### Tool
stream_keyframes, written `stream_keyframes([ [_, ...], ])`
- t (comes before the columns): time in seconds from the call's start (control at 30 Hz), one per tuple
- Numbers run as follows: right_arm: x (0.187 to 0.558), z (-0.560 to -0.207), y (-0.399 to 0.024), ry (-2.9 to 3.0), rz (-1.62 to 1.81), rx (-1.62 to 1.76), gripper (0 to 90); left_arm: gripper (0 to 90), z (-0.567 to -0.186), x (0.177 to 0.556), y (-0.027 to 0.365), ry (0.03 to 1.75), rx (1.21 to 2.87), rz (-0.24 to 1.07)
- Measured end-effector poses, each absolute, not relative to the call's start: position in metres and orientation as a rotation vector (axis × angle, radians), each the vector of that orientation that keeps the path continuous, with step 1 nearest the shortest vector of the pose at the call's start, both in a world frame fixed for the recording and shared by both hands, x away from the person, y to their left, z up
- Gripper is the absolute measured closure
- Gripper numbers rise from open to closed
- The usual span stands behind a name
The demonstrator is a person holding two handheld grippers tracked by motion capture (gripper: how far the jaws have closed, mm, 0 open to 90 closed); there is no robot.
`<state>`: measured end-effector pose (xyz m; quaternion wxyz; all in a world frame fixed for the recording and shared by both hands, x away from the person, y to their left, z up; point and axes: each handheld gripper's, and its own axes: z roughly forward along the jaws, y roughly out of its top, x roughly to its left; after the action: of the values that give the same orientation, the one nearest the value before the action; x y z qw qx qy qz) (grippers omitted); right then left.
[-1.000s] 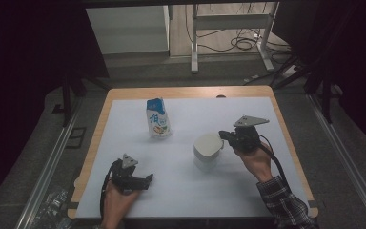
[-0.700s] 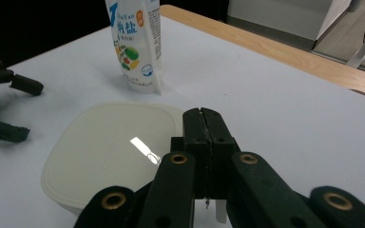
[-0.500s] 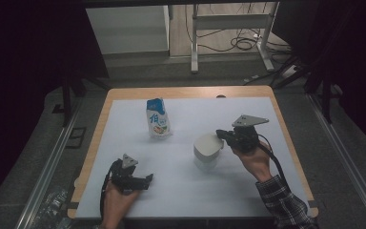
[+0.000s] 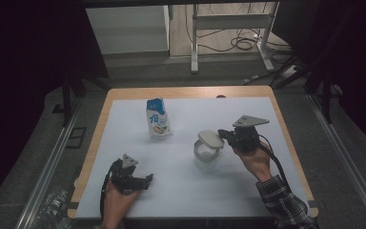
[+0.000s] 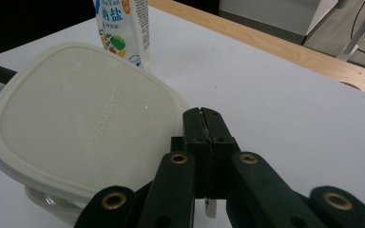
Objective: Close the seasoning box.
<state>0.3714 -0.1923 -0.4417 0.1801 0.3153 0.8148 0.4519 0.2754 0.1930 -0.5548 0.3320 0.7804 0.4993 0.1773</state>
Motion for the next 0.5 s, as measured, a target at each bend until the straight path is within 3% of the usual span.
stream_keyframes([
  [0.5, 0.3745, -0.4474, -0.195, 2.304, 1.27, 0.918, 89.4, 0.5, -0.5546, 0.2752, 0.1931, 1.305, 2.043, 0.46],
])
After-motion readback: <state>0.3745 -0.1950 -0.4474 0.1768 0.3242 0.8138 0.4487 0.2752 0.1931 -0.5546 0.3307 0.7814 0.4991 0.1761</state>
